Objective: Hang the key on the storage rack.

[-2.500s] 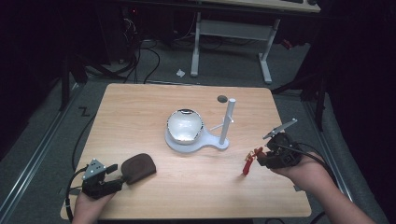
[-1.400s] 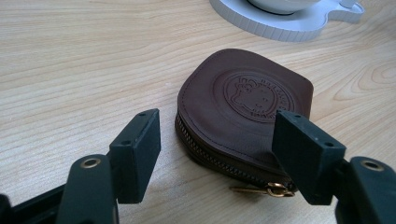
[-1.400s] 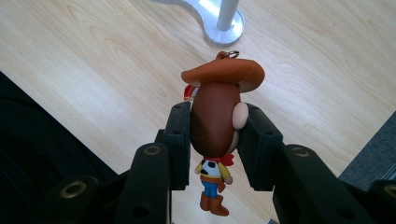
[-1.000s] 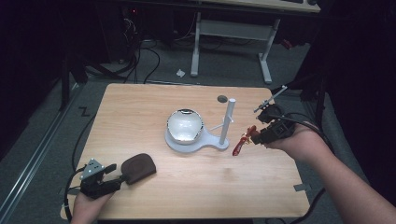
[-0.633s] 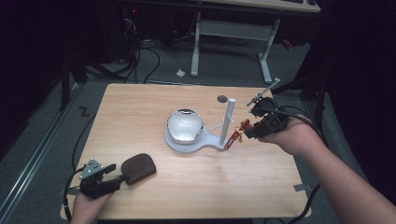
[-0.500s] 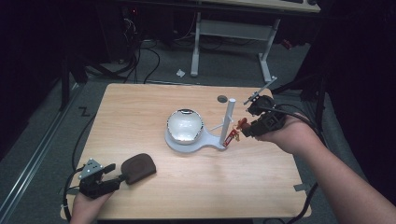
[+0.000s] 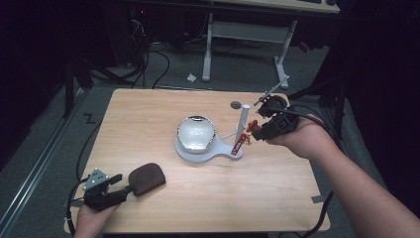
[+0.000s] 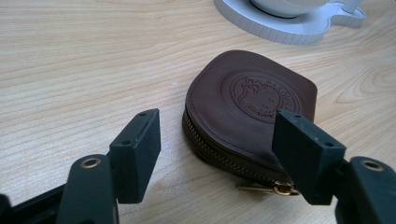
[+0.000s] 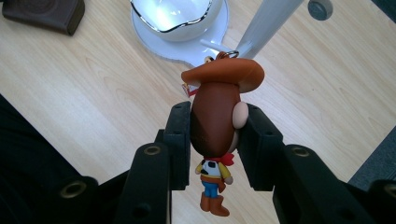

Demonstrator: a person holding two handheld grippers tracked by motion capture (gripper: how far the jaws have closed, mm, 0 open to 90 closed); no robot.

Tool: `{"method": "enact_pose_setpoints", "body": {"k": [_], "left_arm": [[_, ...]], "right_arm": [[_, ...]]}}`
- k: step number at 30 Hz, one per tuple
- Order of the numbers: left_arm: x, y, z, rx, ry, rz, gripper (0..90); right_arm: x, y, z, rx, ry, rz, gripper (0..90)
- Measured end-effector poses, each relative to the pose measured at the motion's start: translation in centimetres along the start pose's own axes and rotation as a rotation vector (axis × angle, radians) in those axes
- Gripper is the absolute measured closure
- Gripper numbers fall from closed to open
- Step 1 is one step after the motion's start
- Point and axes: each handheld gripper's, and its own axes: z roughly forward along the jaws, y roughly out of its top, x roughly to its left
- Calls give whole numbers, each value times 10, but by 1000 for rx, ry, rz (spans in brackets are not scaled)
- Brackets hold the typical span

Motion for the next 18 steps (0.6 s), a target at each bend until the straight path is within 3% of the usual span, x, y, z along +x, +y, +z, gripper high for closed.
{"method": "enact_pose_setpoints", "body": {"k": [13,15,16,18], "left_arm": [[1,0,0,2,0,2,330],[1,0,0,2,1,1,330],[0,0,0,2,0,1,330],[0,0,0,-1,1,2,330]], "right_arm": [[-15,-1,10,-8,-19,34,671],[-18,-3,13,-12,-15,47,671],[-18,-5,15,-3,-12,77,671],[-22,-8,20,-8,-11,57,671]]}}
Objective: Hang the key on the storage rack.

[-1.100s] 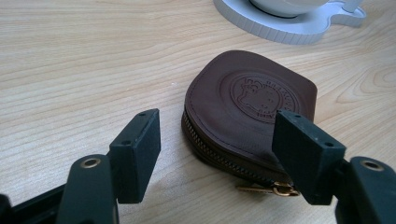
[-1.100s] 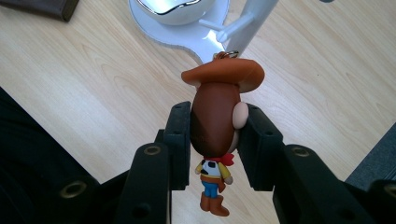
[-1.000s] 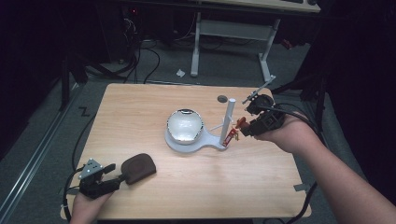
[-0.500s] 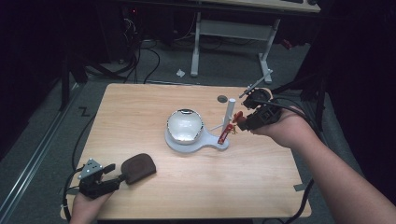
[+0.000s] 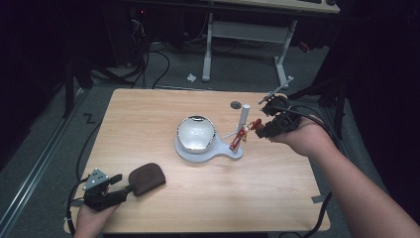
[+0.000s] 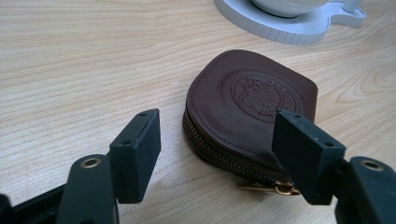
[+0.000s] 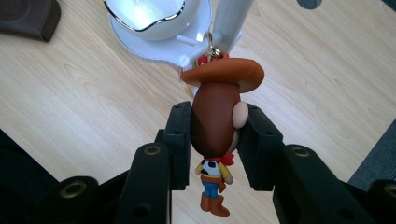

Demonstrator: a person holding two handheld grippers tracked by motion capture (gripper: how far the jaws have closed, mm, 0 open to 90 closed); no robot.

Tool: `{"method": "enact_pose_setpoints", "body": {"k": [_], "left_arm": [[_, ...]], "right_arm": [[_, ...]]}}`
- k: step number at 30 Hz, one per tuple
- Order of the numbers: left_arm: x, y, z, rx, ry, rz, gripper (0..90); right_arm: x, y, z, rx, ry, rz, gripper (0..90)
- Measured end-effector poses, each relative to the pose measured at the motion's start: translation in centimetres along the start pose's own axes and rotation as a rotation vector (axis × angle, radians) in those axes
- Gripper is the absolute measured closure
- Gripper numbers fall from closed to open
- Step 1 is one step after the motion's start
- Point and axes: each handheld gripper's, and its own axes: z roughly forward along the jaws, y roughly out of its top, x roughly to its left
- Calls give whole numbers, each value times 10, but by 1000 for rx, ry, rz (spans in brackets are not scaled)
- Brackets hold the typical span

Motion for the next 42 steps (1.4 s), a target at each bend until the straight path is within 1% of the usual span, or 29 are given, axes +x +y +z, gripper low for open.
{"method": "enact_pose_setpoints", "body": {"k": [9,11,12,17,18,19,20,22,23,24,25,26,28,30,31,32,33,37,38,39,42], "left_arm": [[-1,0,0,1,0,1,330],[-1,0,0,2,0,2,330],[-1,0,0,2,-1,3,331],[0,0,0,0,0,1,330],[0,0,0,0,0,1,330],[0,0,0,0,-1,1,330],[0,0,0,1,-1,1,330],[0,0,0,2,-1,2,330],[0,0,0,2,-1,2,330],[0,0,0,2,-1,1,330],[0,0,0,2,-1,1,330],[0,0,0,3,-1,1,330],[0,0,1,5,-1,2,330],[0,0,1,6,-1,2,330],[0,-1,1,7,0,2,330],[0,-1,1,7,0,2,330],[0,-1,1,8,0,4,330],[0,-1,1,9,0,3,330],[0,-1,1,9,0,3,330],[0,-1,1,10,0,4,330],[-1,-1,1,9,0,4,330]], "right_arm": [[-3,-11,21,9,21,24,671],[-4,-12,24,10,26,21,671],[-4,-14,30,11,33,27,671],[-5,-20,48,10,53,36,670],[-5,-20,48,10,53,36,670],[-3,-22,55,13,60,64,670],[-5,-23,60,5,62,45,670],[-5,-25,67,1,79,57,669],[-5,-25,67,1,79,57,669],[-5,-26,74,-3,83,62,669],[-4,-27,77,-2,89,80,669],[-5,-28,81,-13,89,67,668],[-6,-29,86,-29,85,75,668],[-7,-29,88,-39,86,80,668],[-8,-29,91,-56,81,89,667],[-8,-29,91,-56,81,89,667],[-8,-29,94,-65,79,104,667],[-10,-30,98,-63,78,116,658],[-10,-30,98,-63,78,116,658],[-11,-31,98,-68,86,121,636],[-11,-32,95,-79,91,124,630]]}}
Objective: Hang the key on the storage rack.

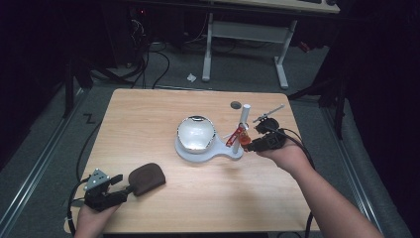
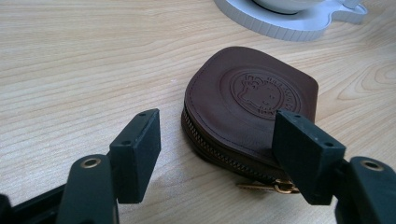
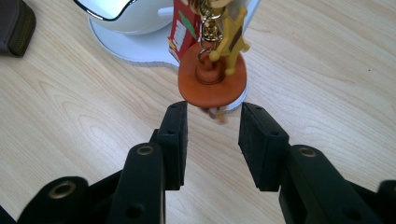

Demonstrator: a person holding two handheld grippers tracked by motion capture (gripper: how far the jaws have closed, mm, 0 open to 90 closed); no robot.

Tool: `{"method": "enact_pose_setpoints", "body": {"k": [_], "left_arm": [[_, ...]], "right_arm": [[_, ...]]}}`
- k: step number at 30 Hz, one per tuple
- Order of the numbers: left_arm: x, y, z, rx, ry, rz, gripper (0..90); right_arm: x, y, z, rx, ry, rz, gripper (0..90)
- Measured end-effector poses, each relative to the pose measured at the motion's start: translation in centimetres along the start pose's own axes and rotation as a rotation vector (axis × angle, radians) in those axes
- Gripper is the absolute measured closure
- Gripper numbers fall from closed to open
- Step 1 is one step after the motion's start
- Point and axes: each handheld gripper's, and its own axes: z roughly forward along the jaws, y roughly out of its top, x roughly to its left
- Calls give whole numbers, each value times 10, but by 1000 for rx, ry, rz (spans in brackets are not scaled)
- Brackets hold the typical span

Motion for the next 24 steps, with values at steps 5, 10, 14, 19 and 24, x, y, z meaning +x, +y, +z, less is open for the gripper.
{"method": "enact_pose_setpoints", "body": {"k": [5,10,14,19,24], "left_arm": [[0,0,0,-1,-1,2,330],[-1,0,0,0,-1,4,330],[-1,1,0,1,-1,5,330],[-2,1,0,-1,-5,2,330],[-4,1,0,-5,-11,3,328]], "right_arm": [[0,-3,-4,-5,-1,-1,630],[0,-6,-9,-10,-9,-1,630],[-1,-13,-14,-17,-13,9,630],[-2,-23,-16,-23,-18,18,628],[-2,-33,-18,-37,-20,26,617]]}}
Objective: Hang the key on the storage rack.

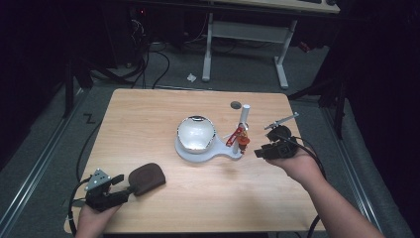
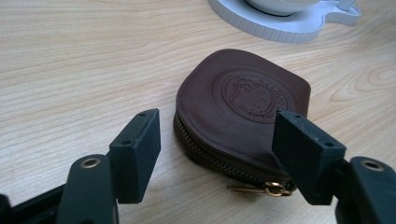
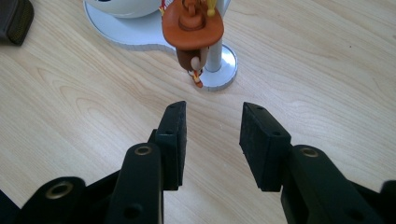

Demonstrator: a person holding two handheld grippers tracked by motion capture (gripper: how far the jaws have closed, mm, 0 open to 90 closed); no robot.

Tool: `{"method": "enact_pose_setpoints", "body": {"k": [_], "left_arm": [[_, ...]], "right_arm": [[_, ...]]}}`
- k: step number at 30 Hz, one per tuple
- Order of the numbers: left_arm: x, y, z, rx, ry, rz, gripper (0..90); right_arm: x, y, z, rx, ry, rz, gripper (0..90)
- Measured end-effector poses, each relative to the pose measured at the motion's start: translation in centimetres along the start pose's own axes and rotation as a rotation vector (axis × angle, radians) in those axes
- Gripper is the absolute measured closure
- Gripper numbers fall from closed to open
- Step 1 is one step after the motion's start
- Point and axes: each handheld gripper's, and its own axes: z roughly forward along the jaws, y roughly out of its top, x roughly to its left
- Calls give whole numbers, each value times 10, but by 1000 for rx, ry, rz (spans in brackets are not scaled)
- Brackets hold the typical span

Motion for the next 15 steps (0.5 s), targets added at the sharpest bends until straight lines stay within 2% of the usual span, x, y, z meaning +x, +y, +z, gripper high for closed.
{"method": "enact_pose_setpoints", "body": {"k": [5,8,11,15], "left_arm": [[-2,0,1,-2,-9,-5,328],[-2,0,1,-1,-14,-9,329],[-2,0,1,-2,-19,-14,329],[-2,1,1,-2,-27,-28,329]], "right_arm": [[1,-10,-1,-16,-14,-10,602],[0,-18,0,-46,2,-10,598],[1,-25,1,-59,-7,-14,586],[-1,-36,5,-82,-9,0,578]]}}
